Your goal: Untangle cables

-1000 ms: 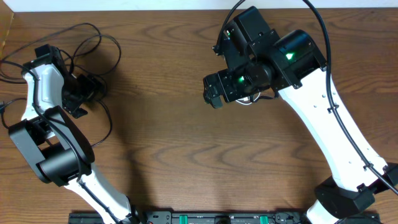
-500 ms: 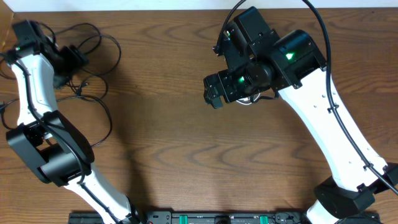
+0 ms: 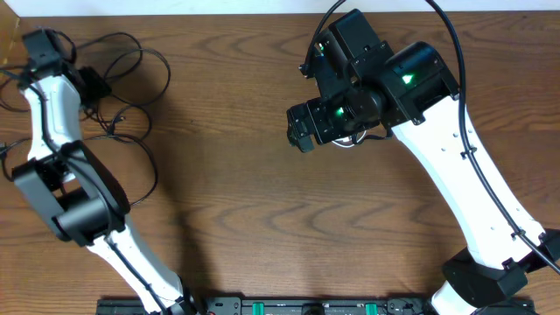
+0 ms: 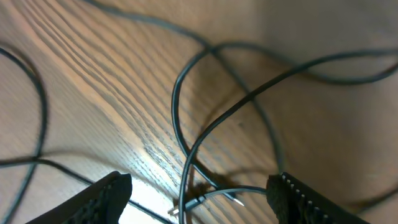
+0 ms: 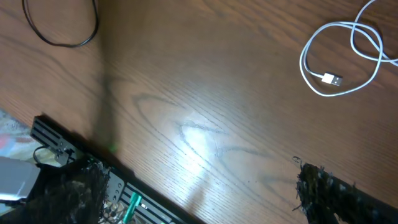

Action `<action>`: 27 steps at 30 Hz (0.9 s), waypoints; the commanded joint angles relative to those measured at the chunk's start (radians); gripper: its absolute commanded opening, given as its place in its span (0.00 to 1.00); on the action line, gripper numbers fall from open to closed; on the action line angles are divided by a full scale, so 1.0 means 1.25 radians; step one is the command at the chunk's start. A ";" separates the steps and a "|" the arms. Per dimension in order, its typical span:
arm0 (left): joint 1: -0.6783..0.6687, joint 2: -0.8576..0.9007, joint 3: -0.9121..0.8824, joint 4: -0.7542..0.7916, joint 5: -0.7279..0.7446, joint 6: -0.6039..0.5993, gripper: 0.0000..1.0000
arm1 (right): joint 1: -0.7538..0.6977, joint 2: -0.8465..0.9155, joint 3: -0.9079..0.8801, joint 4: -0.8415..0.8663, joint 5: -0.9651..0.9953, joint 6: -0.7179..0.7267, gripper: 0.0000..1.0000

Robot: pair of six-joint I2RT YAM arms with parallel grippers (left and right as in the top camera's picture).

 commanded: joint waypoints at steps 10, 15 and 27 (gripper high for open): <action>0.006 0.068 0.002 -0.016 0.087 0.103 0.74 | 0.005 0.003 0.000 0.000 -0.002 -0.004 0.96; 0.012 0.083 -0.009 -0.020 0.089 0.103 0.74 | 0.005 0.003 0.000 -0.001 -0.002 -0.004 0.96; 0.024 0.113 -0.012 -0.049 0.090 0.116 0.67 | 0.005 0.003 0.000 0.001 -0.002 -0.004 0.97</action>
